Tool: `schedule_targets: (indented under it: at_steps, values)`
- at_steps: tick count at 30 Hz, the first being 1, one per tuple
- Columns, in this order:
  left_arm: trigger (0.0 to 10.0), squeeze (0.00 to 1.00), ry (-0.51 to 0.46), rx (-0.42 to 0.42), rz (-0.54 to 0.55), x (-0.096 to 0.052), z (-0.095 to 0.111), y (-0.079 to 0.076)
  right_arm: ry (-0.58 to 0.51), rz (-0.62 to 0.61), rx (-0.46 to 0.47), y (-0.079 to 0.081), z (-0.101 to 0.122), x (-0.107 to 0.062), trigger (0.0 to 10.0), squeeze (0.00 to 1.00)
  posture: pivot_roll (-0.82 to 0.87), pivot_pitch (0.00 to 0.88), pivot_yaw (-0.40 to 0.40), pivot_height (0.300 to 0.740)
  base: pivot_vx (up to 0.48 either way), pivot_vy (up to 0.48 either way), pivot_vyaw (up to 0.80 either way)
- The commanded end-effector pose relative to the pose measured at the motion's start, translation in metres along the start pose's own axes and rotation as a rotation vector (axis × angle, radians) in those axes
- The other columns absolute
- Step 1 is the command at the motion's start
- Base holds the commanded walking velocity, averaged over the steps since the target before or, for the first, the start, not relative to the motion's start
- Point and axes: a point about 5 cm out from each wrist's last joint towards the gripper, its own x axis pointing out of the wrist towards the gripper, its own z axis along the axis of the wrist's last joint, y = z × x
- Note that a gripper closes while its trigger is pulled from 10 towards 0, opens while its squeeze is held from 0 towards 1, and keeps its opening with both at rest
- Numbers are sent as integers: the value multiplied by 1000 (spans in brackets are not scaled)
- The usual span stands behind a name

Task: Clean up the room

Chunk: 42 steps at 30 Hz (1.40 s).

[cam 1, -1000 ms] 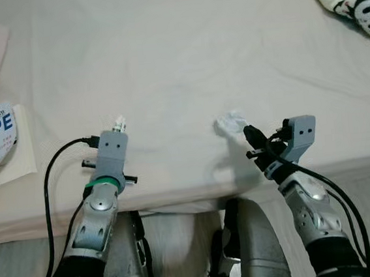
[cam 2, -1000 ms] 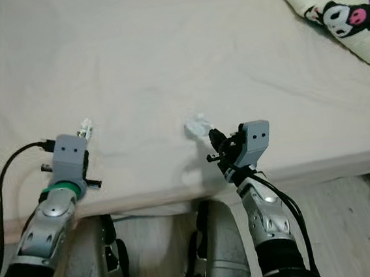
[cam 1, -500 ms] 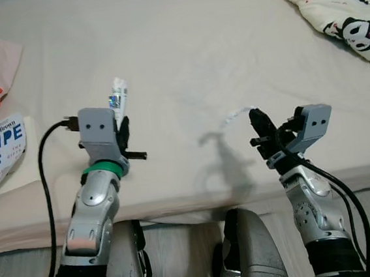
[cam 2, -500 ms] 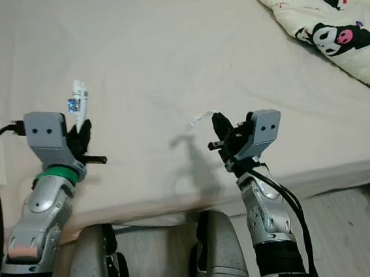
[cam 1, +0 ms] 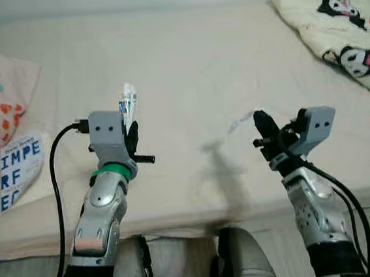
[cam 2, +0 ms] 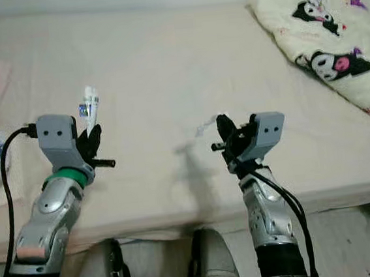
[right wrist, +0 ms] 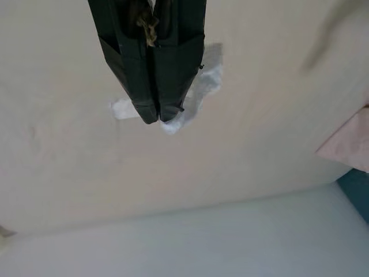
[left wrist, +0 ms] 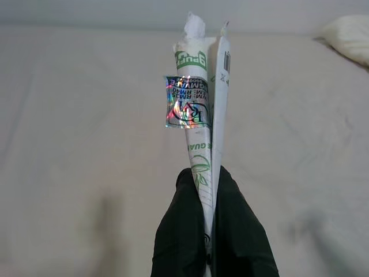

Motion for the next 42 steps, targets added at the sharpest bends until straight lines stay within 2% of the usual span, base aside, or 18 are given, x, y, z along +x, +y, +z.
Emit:
schedule_targets:
  at_steps: [1, 3, 4, 5, 7, 8, 9, 11, 13, 16, 18, 20, 22, 23, 25, 26, 29, 42]
  values:
    - [10000, 0, 47, 3, 13, -2, -11, 2, 26, -11, 3, -1, -6, -6, 10000, 0, 35, 105, -17, 686, 0, 0, 0]
    - [10000, 0, 61, 21, 7, -2, -17, 1, 39, -12, 1, -1, -10, -7, 10000, 0, 34, 105, -19, 696, 0, 0, 0]
    - [10000, 0, 72, 59, -3, -3, -24, 1, 58, -11, -11, -2, -14, -10, 10000, 0, 34, 103, -20, 701, 0, 0, 0]
    - [10000, 0, 89, 139, -15, -5, -36, 1, 90, -10, -26, -2, -22, -14, 10000, 0, 34, 103, -20, 711, 0, 0, 0]
    - [10000, 0, 92, 157, -18, -5, -38, 1, 97, -10, -29, -2, -24, -15, 10000, 0, 34, 103, -20, 716, 0, 0, 0]
    - [10000, 0, 126, 200, -27, -7, -51, 3, 127, -16, -46, -3, -32, -20, 10000, 0, 34, 100, -23, 726, 0, 0, 0]
    - [10000, 0, 126, 200, -27, -7, -51, 3, 127, -16, -46, -3, -32, -20, 10000, 0, 34, 100, -23, 726, 0, 0, 0]
    - [10000, 0, 206, 258, -48, -14, -78, 9, 188, -41, -67, -6, -49, -32, 10000, 0, 33, 96, -21, 736, 0, 0, 0]
    - [10000, 0, 206, 258, -48, -14, -78, 9, 188, -41, -67, -6, -49, -32, 10000, 0, 33, 96, -21, 736, 0, 0, 0]
    - [10000, 0, 367, 297, -92, -31, -123, 19, 313, -109, -141, -14, -80, -57, 10000, 0, 32, 82, -15, 740, 0, 0, 0]
    - [10000, 0, 367, 297, -92, -31, -123, 19, 313, -109, -141, -14, -80, -57, 10000, 0, 32, 82, -15, 740, 0, 0, 0]
    - [10000, 0, 444, 268, -95, -39, -141, 25, 382, -146, -183, -16, -96, -72, 10000, 0, 31, 74, -11, 740, 0, 0, 0]
    - [10000, 0, 489, 291, -79, -48, -156, 33, 452, -179, -180, -17, -111, -87, 10000, 0, 27, 65, -7, 740, 0, 0, 0]
    - [10000, 0, 489, 291, -79, -48, -156, 33, 452, -179, -180, -17, -111, -87, 10000, 0, 27, 65, -7, 740, 0, 0, 0]
    - [10000, 0, 533, 292, -58, -58, -170, 40, 529, -194, -148, -16, -127, -105, 10000, 0, 20, 51, -6, 740, 0, 0, 0]
    - [10000, 0, 533, 292, -58, -58, -170, 40, 529, -194, -148, -16, -127, -105, 10000, 0, 20, 51, -6, 740, 0, 0, 0]
    - [10000, 0, 567, 295, -37, -70, -183, 43, 595, -204, -130, -12, -141, -121, 10000, 0, 26, 32, -6, 740, 0, 0, 0]
    - [10000, 0, 542, 311, -29, -70, -189, 42, 633, -205, -152, -5, -152, -126, 10000, 0, 22, 3, 10, 740, 0, 0, 0]
